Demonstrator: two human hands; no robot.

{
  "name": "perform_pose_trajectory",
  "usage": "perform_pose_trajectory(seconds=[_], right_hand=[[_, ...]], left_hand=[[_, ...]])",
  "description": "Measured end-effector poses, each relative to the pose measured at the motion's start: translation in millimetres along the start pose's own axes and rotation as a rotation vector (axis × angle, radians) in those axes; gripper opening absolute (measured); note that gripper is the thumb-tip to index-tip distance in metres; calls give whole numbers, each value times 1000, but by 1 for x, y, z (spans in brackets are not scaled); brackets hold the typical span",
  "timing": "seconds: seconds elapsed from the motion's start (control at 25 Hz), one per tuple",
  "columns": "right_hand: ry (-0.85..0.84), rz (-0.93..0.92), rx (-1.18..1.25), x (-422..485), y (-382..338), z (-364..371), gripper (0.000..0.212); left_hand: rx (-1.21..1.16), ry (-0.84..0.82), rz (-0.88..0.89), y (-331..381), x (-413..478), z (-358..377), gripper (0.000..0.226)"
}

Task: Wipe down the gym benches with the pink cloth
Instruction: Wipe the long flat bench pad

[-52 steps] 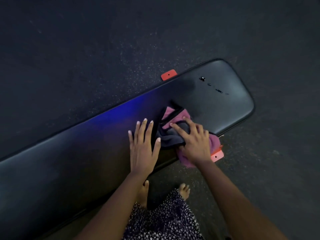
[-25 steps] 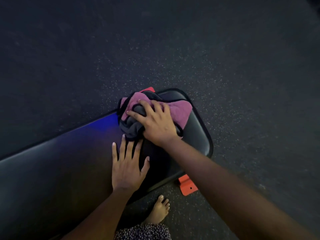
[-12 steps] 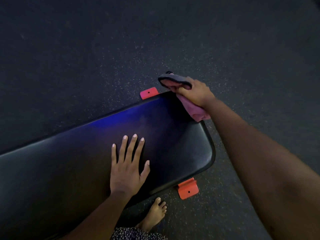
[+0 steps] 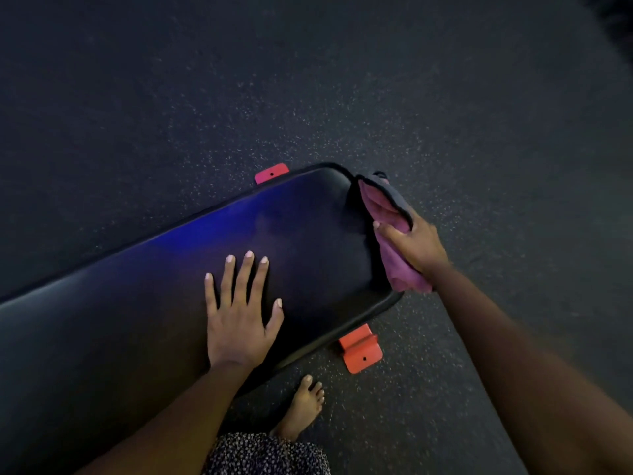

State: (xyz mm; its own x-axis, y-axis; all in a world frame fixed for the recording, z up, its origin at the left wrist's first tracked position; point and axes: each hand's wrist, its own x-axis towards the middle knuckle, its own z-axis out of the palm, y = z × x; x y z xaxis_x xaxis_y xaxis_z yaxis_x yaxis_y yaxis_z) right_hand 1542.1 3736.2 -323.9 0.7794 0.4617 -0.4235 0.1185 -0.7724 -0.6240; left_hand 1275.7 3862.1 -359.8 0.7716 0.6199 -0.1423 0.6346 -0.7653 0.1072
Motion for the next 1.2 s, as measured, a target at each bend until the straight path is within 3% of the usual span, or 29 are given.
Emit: perform_pose_trajectory(seconds=[0.28, 0.44, 0.64, 0.84, 1.0, 1.2], right_hand=[[253, 293, 345, -58, 42, 25, 51], [478, 467, 646, -85, 41, 56, 54], [745, 551, 866, -126, 17, 118, 63], [764, 534, 847, -169, -11, 184, 74], [727, 559, 856, -219, -52, 243, 77], [721, 441, 802, -275, -97, 303, 73]], left_hand=[[-15, -14, -10, 1, 0, -1, 67], [-26, -7, -13, 4, 1, -3, 68], [-74, -15, 26, 1, 0, -7, 70], [-242, -134, 260, -52, -17, -29, 62], [-77, -171, 458, -148, -58, -39, 65], [87, -141, 517, -239, -104, -26, 62]])
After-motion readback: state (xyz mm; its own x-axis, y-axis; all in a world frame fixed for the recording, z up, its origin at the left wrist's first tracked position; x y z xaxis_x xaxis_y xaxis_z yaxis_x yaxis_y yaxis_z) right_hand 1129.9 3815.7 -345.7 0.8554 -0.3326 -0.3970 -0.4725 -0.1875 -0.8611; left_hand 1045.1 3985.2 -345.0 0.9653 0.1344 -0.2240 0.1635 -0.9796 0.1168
